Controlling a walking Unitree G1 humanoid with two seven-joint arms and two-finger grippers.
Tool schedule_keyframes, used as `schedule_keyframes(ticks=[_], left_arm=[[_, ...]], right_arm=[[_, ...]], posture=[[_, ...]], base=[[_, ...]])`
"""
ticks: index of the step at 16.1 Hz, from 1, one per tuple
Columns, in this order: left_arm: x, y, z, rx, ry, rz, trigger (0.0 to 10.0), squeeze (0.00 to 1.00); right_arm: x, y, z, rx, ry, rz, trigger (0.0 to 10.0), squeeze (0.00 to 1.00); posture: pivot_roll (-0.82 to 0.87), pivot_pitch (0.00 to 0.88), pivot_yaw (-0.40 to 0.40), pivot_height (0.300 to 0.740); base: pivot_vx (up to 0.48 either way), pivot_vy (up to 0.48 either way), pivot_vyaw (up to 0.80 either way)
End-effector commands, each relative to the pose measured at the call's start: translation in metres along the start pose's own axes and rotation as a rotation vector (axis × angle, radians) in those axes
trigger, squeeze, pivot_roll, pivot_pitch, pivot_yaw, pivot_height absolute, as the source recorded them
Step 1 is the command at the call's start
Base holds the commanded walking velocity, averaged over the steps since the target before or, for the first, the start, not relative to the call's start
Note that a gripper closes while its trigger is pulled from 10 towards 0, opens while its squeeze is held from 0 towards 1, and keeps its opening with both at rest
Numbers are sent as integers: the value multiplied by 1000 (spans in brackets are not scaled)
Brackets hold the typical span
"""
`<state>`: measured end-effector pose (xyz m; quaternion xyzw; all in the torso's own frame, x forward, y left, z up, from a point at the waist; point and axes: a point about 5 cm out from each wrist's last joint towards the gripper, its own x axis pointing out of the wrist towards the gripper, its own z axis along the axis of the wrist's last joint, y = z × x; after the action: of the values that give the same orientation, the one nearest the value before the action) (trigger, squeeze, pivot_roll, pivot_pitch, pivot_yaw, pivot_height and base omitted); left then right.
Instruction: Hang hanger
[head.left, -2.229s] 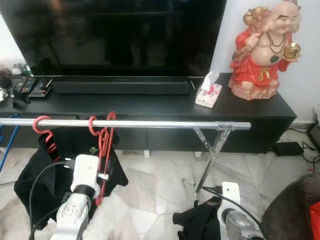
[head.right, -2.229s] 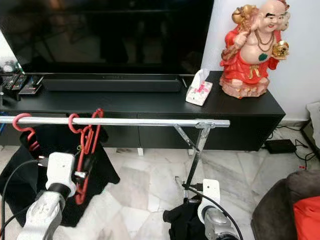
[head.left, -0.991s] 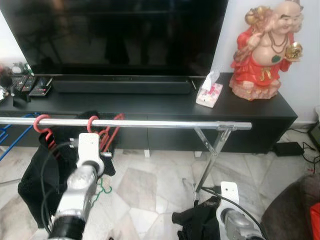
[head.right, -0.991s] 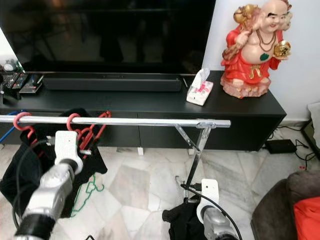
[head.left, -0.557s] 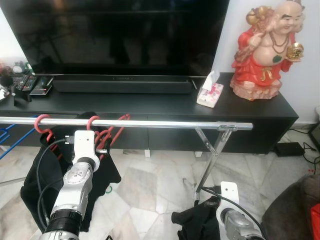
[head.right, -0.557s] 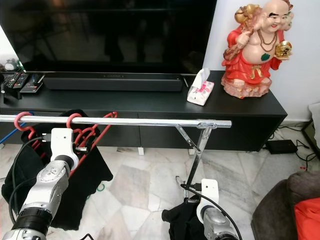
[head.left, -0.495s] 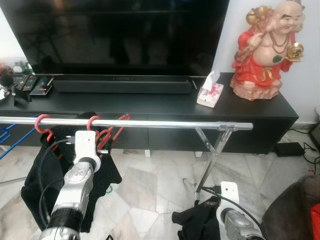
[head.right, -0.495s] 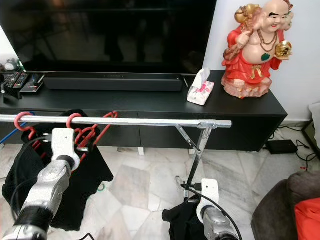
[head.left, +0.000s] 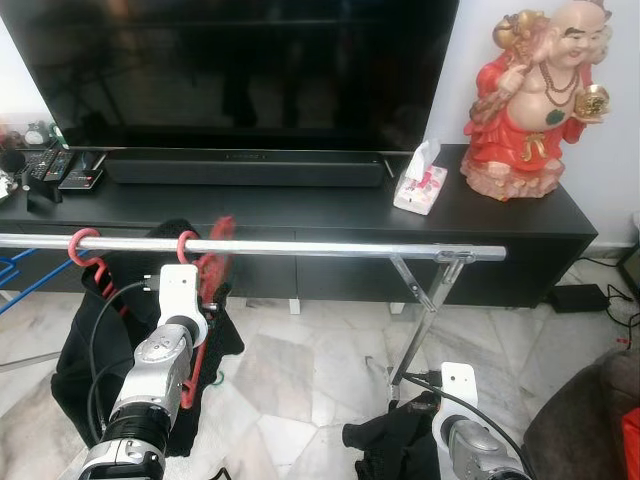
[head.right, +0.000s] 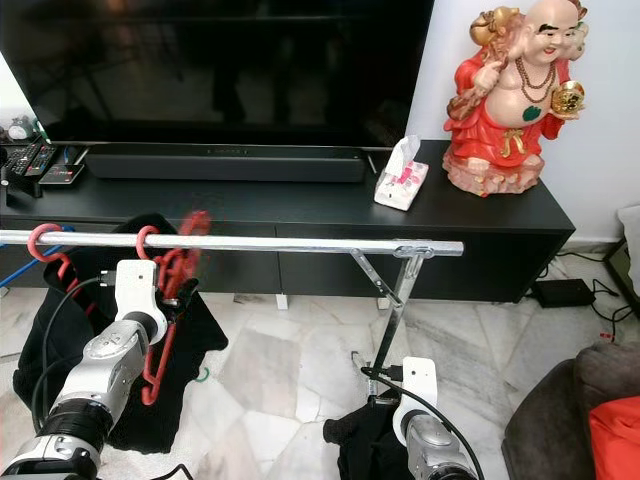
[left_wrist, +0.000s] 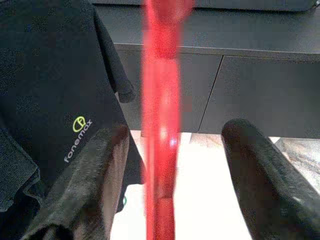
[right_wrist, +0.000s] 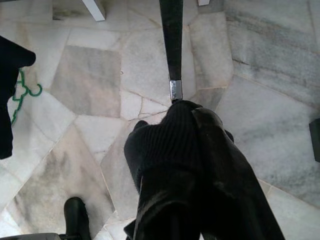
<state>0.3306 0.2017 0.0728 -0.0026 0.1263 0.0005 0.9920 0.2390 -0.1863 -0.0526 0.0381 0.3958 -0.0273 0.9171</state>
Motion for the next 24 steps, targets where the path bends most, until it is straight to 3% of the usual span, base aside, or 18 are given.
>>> schedule_keyframes(ticks=[1,15,21,23,24], left_arm=[[2,2,4,-3,-21,5,0,0],[4,-6,7,72,-45,-18,0,0],[0,-5,-4,97,-25,-8,0,0],[-2,-4,-1,106,-66,5,0,0],[-5,-4,5,98,-131,3,0,0]], right_arm=[[1,2,5,-2,-16,7,10000,0],[1,3,5,1,-16,10,10000,0],[1,3,5,1,-16,11,10000,0],[1,3,5,-1,-16,11,10000,0],[1,3,5,-1,-16,11,10000,0]], posture=[[-121,0,-26,740],[-117,0,-23,740],[-117,0,-22,740],[-118,0,-23,740],[-120,0,-21,740]], base=[[0,0,0],[0,0,0],[0,0,0],[0,0,0],[0,0,0]])
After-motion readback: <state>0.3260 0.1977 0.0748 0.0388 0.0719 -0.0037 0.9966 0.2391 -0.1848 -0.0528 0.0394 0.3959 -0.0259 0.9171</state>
